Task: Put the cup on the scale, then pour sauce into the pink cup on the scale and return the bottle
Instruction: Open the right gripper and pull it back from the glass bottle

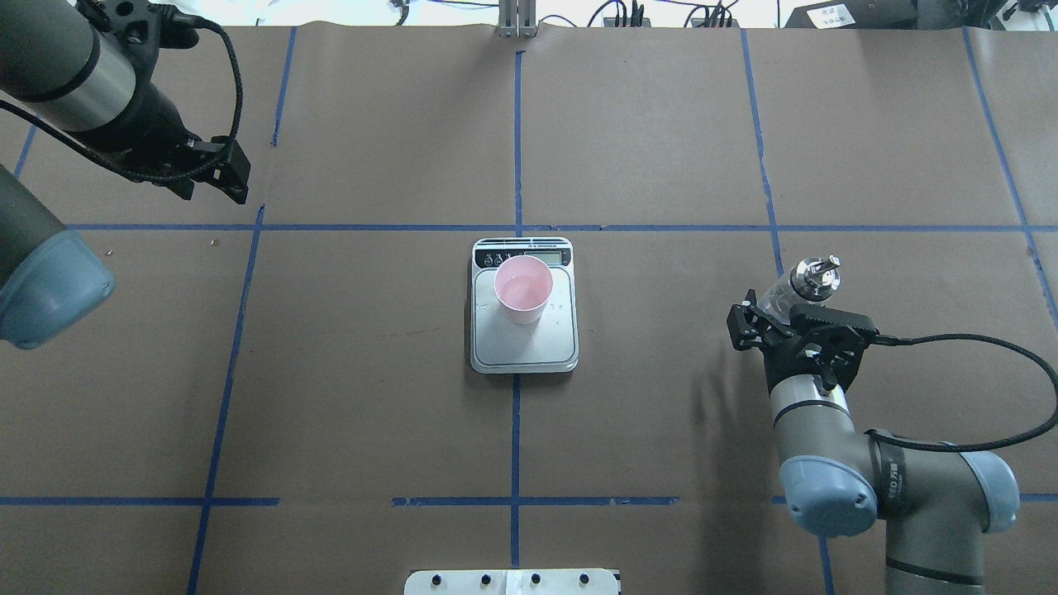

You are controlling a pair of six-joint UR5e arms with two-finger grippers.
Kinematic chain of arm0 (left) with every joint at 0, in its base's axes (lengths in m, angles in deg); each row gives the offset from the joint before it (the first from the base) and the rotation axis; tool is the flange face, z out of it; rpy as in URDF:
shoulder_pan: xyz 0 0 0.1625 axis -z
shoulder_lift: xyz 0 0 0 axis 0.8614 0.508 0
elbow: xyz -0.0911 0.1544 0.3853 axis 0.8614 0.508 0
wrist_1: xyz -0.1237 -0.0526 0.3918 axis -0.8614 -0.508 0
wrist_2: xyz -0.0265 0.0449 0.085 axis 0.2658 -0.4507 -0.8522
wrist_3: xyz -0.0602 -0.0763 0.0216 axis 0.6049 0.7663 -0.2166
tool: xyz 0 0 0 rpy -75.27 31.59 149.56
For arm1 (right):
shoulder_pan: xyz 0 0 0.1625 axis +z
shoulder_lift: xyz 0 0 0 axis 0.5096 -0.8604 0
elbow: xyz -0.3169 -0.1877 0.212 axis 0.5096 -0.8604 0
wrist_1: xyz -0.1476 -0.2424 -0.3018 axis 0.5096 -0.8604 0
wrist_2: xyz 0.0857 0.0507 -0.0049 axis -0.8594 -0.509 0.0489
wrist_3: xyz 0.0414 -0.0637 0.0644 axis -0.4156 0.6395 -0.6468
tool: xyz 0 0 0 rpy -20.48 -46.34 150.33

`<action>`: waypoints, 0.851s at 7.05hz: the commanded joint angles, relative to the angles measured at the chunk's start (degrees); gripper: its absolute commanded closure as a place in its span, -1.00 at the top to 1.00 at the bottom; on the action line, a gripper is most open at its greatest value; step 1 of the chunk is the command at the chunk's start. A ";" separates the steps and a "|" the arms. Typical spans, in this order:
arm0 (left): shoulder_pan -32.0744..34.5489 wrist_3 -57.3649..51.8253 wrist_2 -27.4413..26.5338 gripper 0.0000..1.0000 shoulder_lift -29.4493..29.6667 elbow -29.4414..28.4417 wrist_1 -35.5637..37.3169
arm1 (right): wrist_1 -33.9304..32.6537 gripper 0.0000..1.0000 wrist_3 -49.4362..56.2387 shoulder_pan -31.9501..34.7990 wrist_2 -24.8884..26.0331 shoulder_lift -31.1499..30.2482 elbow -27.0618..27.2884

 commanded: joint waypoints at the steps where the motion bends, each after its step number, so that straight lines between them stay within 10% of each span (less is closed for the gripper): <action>1: 0.06 -0.03 -0.10 0.32 0.66 -0.05 -0.12 | -0.02 1.00 -0.10 -3.63 0.32 -5.11 5.56; 6: 0.15 -0.12 0.25 0.32 0.84 -0.05 -1.34 | 0.06 1.00 6.18 -5.85 -11.60 -14.61 16.46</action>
